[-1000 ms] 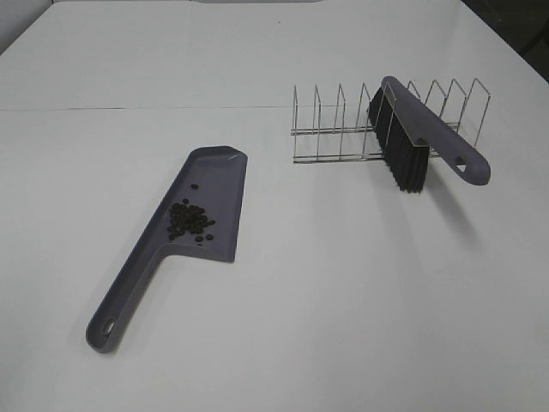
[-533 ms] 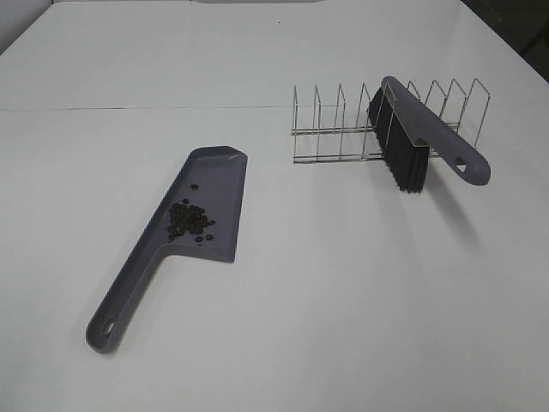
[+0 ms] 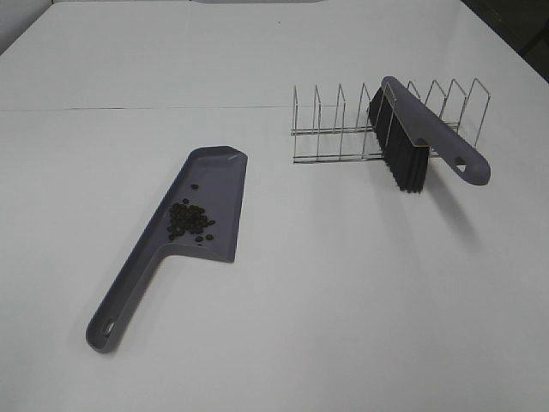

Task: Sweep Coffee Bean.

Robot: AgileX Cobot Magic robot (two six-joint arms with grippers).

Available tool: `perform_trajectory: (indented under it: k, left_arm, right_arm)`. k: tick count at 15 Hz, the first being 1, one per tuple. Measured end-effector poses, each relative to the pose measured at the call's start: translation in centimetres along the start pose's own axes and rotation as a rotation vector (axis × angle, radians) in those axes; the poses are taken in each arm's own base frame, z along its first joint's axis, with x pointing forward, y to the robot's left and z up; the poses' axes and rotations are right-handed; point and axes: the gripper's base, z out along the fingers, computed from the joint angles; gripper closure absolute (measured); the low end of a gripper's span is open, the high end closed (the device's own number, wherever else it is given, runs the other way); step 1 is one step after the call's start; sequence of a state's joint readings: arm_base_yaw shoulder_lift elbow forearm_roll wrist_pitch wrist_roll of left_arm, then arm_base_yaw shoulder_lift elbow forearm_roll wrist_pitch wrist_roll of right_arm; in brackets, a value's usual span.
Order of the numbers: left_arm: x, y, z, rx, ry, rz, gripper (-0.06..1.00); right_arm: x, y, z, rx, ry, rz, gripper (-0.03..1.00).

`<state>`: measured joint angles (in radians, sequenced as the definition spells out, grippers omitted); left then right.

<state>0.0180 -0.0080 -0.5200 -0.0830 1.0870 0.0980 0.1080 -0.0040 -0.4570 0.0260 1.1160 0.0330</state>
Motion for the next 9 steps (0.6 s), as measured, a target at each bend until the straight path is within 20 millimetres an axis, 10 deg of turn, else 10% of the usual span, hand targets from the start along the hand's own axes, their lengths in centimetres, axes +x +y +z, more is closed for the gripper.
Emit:
perform_trajectory:
  k: [9]
  left_arm:
    - [-0.02, 0.22, 0.0, -0.024, -0.002, 0.018, 0.27]
  right_arm:
    - [0.0, 0.0, 0.0, 0.0, 0.0, 0.0, 0.38]
